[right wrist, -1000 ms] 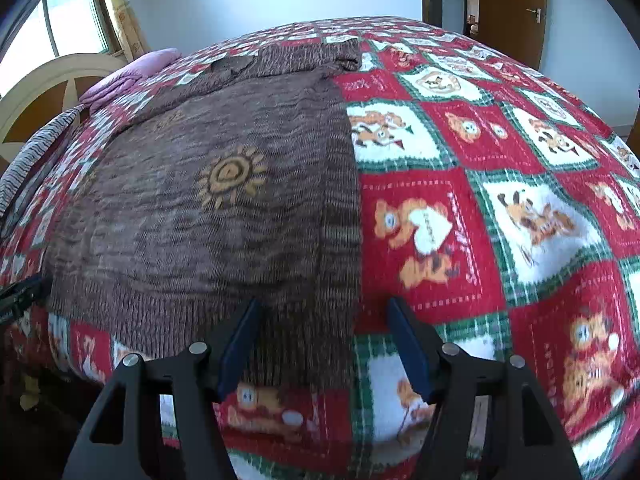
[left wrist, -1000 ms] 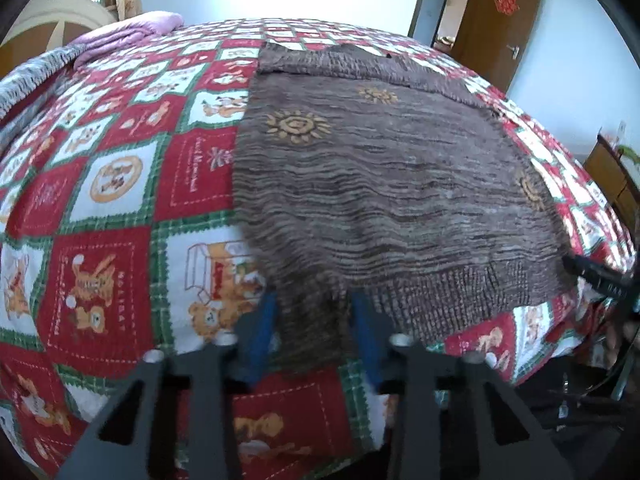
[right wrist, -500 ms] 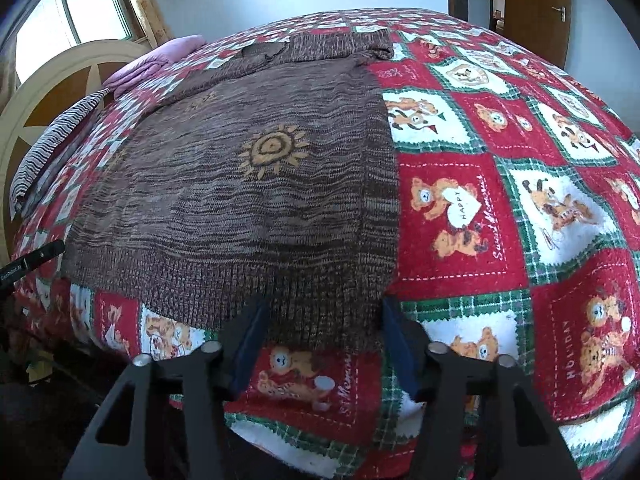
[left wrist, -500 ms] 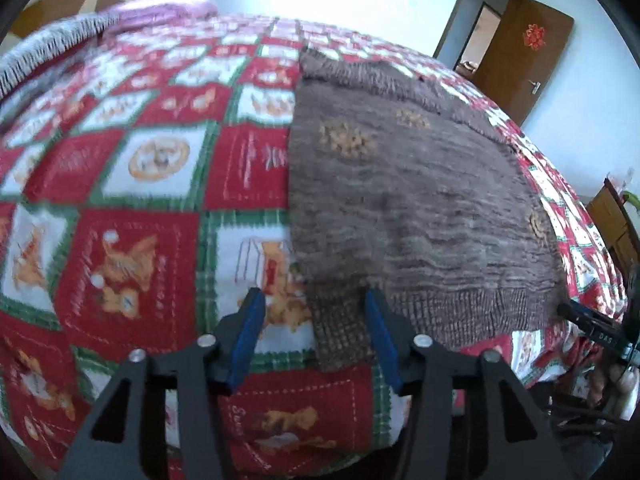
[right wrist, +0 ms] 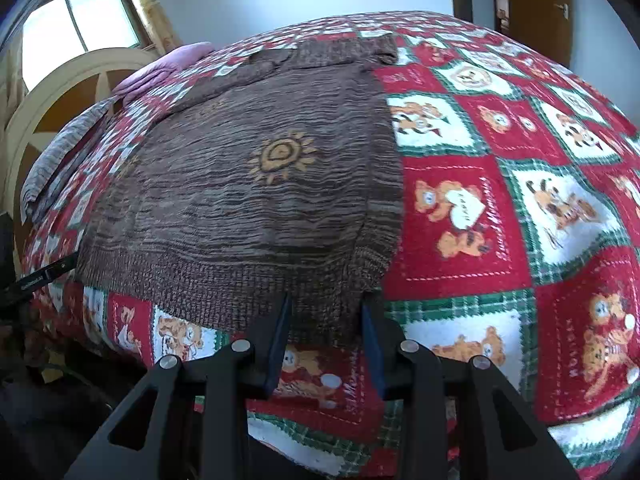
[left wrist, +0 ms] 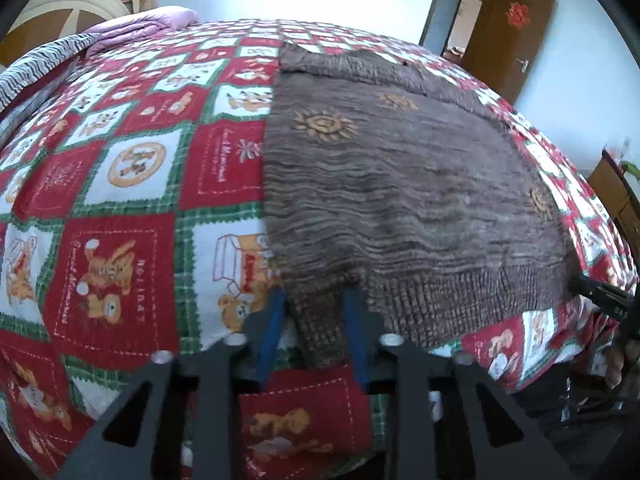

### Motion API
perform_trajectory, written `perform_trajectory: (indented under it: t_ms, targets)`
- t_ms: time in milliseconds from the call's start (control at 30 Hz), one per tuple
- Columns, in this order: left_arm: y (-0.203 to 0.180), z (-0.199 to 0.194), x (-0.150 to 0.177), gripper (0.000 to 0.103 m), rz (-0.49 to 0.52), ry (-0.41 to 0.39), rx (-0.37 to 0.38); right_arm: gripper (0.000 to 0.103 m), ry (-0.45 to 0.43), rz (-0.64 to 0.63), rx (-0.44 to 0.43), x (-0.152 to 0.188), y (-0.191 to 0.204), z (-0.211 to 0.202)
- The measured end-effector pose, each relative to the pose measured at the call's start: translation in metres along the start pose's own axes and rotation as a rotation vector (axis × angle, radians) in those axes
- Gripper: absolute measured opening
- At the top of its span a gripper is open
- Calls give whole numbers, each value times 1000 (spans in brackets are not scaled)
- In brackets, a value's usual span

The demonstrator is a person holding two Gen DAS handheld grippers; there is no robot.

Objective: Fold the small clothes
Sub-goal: 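Move both tools to the ribbed hem of the brown sweater, then close both tools on the ribbed hem and lift it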

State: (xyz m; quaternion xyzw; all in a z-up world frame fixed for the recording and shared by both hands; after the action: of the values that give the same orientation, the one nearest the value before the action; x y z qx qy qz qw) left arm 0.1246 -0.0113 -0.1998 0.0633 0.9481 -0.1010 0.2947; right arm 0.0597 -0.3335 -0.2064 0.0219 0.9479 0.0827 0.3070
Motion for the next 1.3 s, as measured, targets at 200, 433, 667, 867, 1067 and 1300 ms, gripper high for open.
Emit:
perform_trajectory:
  t_ms: [200,433,667,867,1067,1300]
  targets:
    - [8,-39,-20,4,-5,-105,98,6,-51,-31,-45,-7,3,-15]
    - [11,-25,-16,4,25,-59,92,6,-115,-5,-72,-18,-4,-35]
    - [18,-34,-35,4,-8,-90,161,6,-144,30,-104,-26,-11,-44]
    - [11,-40,-89,4,4,-166,167,6,-273,24,-94,-73,-8,-71]
    - [-4,-44,-141,4,28,-237,181,5,-374,19,-71,-126,-10,-81]
    - [-14,-38,-186,3,52,-279,141,5,-421,-12,-54,-174,-12,-80]
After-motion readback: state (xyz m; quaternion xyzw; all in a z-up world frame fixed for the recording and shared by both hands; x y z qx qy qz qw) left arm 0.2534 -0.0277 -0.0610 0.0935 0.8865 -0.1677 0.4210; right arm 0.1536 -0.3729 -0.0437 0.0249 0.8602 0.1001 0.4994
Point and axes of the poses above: each gripper's, at about its wrist camera, not at the fingertips, and z roughly the way its jaws point, y to its left, x to its underside, the point moved 4 cm from there along z, roughly the way its jaws point, and after that the axes turned 1 degree about -z, right-handed, at the moved point
